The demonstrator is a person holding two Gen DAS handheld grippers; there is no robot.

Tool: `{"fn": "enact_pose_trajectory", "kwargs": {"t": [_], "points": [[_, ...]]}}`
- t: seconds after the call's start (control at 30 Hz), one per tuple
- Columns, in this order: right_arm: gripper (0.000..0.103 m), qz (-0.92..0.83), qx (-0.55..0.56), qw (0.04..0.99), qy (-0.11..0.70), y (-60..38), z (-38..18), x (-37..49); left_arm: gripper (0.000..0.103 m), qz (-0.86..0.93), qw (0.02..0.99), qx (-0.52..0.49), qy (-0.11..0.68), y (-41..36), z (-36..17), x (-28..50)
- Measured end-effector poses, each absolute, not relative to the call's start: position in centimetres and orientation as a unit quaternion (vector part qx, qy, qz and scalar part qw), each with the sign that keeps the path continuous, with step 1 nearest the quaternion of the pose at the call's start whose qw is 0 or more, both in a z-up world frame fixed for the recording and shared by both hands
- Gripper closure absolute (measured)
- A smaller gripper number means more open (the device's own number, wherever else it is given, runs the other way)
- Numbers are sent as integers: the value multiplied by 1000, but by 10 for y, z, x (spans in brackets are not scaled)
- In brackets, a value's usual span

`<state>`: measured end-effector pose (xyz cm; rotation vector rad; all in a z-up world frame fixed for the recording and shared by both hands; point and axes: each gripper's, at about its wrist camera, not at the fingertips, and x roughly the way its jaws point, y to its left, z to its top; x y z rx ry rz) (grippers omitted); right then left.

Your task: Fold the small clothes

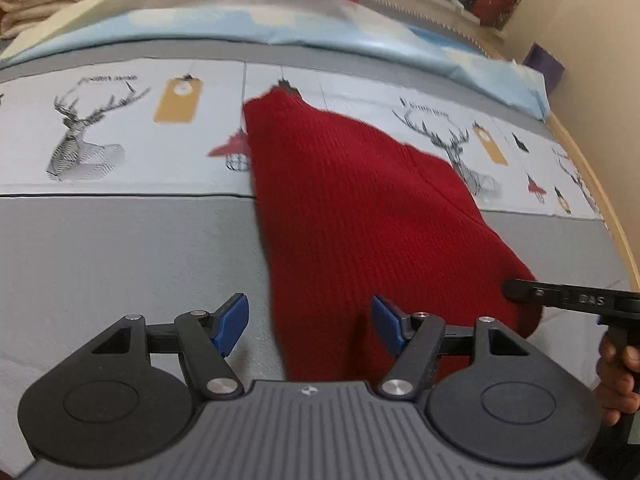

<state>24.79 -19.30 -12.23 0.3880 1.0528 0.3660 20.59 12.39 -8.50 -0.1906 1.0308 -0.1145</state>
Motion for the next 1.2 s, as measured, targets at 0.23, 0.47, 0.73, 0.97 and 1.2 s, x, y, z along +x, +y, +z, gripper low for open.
{"fn": "enact_pose_trajectory", "kwargs": {"t": [0.23,0.47,0.73,0.97,1.2], "points": [[85,163,135,832,513,-173,-130,252,27,-36,846,-41,530,109,-115,216],[72,165,122,836,510,-179,-125,249,25,-33,846,-18,532,105,-123,217],[57,165,76,830,527,-183,-129,241,25,-29,855,-10,518,102,-115,210],[53,153,31,860,485,-194,-104,216,18,-12,908,60,415,92,-66,167],[51,122,-17,924,362,-201,-59,173,10,10,935,52,351,72,-29,91]]}}
